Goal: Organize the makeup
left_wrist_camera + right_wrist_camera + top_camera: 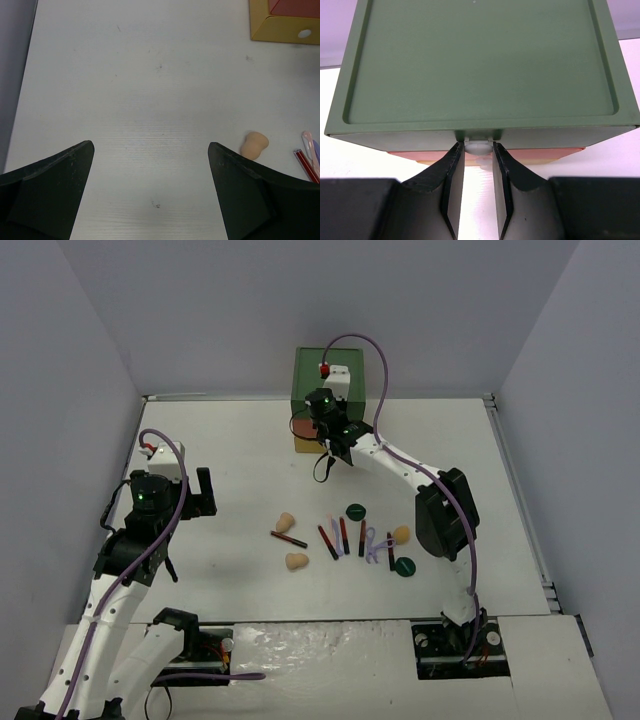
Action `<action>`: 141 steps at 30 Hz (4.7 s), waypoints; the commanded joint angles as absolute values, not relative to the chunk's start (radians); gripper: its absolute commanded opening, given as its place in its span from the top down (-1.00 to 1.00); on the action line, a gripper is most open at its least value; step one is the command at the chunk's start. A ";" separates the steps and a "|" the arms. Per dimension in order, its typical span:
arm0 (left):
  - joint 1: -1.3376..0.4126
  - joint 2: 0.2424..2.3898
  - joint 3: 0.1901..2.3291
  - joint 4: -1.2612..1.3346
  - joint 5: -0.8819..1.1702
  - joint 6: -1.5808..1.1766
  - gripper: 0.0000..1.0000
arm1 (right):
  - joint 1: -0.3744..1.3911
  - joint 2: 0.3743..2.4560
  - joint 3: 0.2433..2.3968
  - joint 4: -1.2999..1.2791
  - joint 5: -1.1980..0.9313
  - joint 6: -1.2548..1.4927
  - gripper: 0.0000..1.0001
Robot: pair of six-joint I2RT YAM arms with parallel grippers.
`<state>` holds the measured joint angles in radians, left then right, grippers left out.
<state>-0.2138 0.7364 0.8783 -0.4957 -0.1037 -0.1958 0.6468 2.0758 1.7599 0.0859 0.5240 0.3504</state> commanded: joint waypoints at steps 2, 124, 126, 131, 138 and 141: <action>-0.204 0.736 0.910 -0.449 -0.097 -0.213 -0.94 | 0.643 2.038 1.789 0.143 0.552 0.377 0.99; -0.192 0.739 0.913 -0.457 -0.067 -0.216 -0.94 | 0.670 1.800 1.749 -0.097 0.049 -0.541 1.00; -0.191 0.739 0.911 -0.458 -0.066 -0.216 -0.94 | 0.659 1.824 1.764 -0.098 0.039 -0.544 0.97; -0.192 0.737 0.913 -0.457 -0.062 -0.217 -0.94 | 0.653 1.836 1.776 -0.098 0.033 -0.523 0.33; -0.191 0.736 0.913 -0.456 -0.058 -0.218 -0.94 | 0.653 1.794 1.802 -0.098 0.087 -0.414 -0.55; -0.192 0.734 0.913 -0.457 -0.062 -0.216 -0.94 | 0.659 1.716 1.758 -0.099 0.111 -0.315 -0.58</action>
<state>-0.1959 0.7357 0.8783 -0.5106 -0.0673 -0.1993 0.6496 1.8587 1.7499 -0.1482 0.0588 -0.4426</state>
